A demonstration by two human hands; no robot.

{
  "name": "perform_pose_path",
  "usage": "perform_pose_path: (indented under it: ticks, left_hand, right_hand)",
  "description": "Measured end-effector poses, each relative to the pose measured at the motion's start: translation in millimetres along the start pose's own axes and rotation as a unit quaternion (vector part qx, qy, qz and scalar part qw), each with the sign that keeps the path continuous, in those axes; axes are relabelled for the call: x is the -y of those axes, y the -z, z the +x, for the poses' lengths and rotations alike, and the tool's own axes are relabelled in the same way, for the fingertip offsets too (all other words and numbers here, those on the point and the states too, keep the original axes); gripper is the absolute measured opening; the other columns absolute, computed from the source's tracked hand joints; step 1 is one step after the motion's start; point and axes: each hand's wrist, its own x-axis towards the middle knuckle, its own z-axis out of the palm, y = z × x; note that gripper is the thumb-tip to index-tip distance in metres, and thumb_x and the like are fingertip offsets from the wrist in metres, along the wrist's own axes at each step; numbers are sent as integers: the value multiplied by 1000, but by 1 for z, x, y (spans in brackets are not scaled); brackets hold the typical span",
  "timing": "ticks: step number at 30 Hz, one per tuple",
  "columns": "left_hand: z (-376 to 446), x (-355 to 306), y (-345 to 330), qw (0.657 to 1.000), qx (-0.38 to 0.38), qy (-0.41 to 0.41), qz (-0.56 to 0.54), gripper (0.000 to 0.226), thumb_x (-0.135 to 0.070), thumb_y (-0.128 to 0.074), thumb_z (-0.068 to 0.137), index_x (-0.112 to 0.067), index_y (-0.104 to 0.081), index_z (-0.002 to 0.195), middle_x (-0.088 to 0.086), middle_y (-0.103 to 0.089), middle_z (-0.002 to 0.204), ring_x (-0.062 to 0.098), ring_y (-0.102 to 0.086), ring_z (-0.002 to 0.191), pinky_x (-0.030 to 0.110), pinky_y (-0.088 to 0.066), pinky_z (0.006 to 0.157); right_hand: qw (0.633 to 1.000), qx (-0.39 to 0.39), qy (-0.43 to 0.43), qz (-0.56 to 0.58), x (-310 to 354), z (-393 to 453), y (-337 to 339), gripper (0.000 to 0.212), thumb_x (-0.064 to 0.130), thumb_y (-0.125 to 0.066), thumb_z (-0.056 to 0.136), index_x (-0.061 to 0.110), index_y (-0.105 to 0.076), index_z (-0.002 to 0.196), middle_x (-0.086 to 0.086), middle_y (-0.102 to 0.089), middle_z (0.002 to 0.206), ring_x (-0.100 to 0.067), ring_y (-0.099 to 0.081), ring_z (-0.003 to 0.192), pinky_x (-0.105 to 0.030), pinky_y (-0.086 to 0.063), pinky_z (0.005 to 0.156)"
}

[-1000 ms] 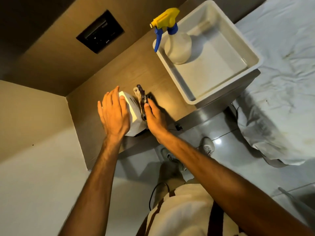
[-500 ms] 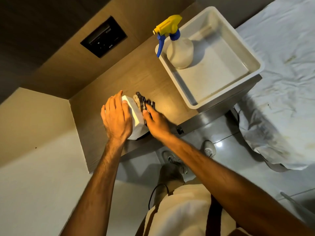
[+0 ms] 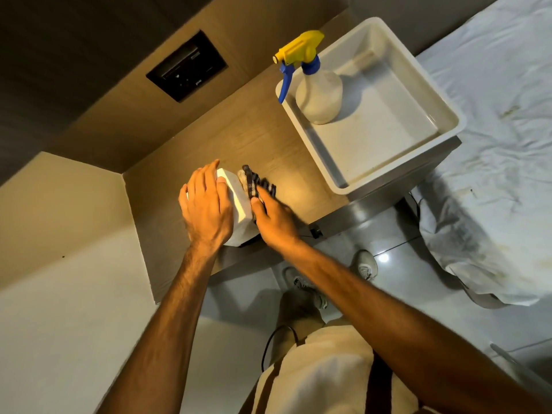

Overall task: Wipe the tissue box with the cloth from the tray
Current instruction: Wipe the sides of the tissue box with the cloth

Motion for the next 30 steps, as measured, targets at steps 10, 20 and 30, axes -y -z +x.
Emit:
perform_pose_path:
  ticks: [10,20,30]
  left_hand:
    - [1,1,-1,1000,1,0,-7,57,-36,-23,104,-10,-53,145,13,-60,145,31,-55,135,54,-38,120]
    - [-2,0,2,999,4,-32,28,60,-37,-17,103,-6,-59,132,17,-65,130,38,-59,122,60,-44,109]
    - [-5,0,-3,1000,0,5,-14,57,-35,-22,103,-17,-50,149,7,-58,149,26,-52,140,56,-34,124]
  right_hand:
    - [999,11,34,-10,20,39,-4,44,30,-34,112,20,-49,153,-20,-65,137,-34,-65,119,-42,-56,97]
    - [996,-3,91,6,23,4,-8,46,31,-37,111,32,-42,157,-12,-67,135,-28,-68,114,-39,-59,93]
    - [999,3,0,39,-10,-22,-8,48,33,-35,112,31,-35,160,-7,-51,156,-27,-52,140,-36,-46,110]
